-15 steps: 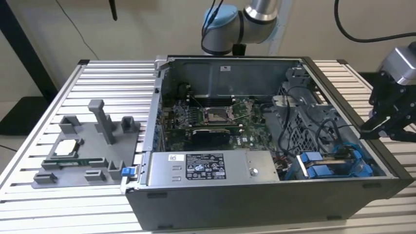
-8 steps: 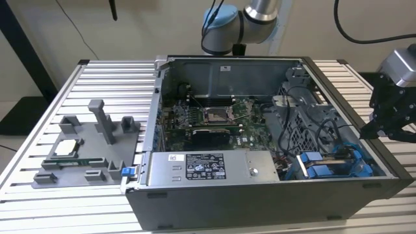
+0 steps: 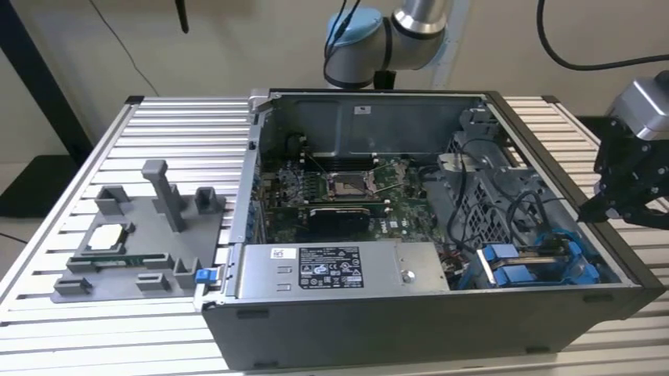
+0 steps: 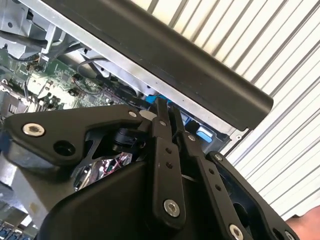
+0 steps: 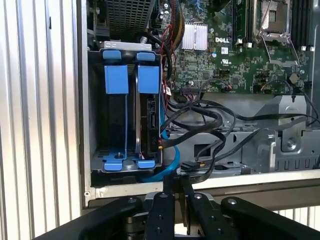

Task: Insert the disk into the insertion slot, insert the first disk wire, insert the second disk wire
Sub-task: 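Insert the first disk wire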

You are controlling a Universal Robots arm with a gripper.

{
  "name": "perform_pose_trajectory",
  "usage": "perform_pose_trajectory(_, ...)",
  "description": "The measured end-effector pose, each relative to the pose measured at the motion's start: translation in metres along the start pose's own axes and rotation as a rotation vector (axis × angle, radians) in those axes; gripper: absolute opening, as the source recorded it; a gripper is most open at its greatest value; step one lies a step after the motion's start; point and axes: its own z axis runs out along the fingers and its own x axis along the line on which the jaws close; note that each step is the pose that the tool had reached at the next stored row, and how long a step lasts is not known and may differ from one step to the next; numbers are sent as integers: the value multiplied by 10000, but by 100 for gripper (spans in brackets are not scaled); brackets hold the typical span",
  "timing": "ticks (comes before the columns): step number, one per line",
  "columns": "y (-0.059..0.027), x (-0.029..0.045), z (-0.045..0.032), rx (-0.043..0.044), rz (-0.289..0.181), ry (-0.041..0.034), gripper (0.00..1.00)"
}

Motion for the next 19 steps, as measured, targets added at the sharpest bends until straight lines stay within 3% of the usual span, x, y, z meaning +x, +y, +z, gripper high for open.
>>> perform_pose_trajectory(4,18,-34,-37,7,-2,0,0)
perform_pose_trajectory(8,88,-114,-62,57,-12,2,0)
perform_pose_trajectory(13,214,-177,-85,127,-27,0,0)
perform_pose_trajectory(19,410,-192,-124,217,-46,-4,0)
